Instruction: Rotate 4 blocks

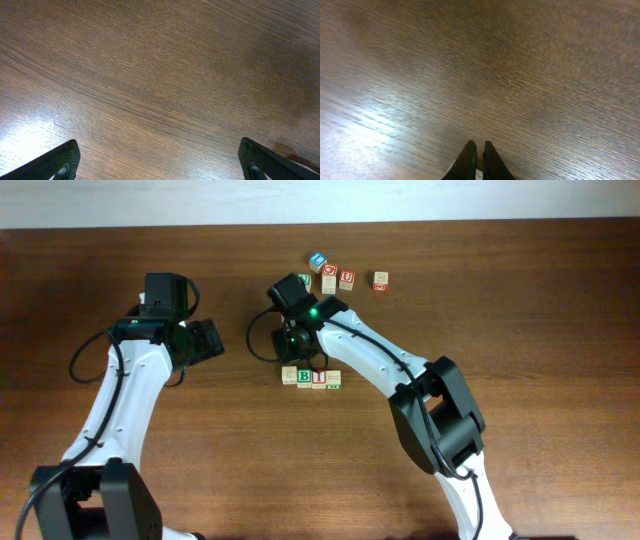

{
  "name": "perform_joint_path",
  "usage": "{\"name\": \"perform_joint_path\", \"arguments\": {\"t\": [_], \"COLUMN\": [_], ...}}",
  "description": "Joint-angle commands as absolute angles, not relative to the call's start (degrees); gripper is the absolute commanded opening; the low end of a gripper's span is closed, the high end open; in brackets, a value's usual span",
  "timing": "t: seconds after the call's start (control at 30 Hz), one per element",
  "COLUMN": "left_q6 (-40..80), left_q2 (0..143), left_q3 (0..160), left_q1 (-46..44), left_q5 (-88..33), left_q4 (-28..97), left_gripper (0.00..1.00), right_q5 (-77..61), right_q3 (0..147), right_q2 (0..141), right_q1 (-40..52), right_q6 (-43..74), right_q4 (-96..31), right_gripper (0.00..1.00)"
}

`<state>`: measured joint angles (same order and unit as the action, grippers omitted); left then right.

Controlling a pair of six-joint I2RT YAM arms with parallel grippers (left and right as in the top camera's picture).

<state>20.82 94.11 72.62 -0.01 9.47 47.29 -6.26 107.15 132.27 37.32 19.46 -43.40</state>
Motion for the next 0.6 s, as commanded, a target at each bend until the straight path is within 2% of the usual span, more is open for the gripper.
{"name": "perform_joint_path", "arguments": {"t": [0.0, 0.57], "left_q6": [21.82, 21.82], "left_q2": [92.88, 92.88], "left_q3": [72.14, 72.14], "left_q1": [0.3, 0.3], "left_q5": [10.37, 10.35], "left_q4": [47.4, 48.9], "left_gripper": [1.0, 1.0], "right_q5": [-5.34, -5.1], "right_q3": [107.33, 107.02], "right_q2": [133.25, 133.56], "right_q1": [38.39, 39.75], "right_q6": [19.99, 23.0], "right_q4": [-42.92, -45.58], "right_gripper": [0.04, 0.04]}}
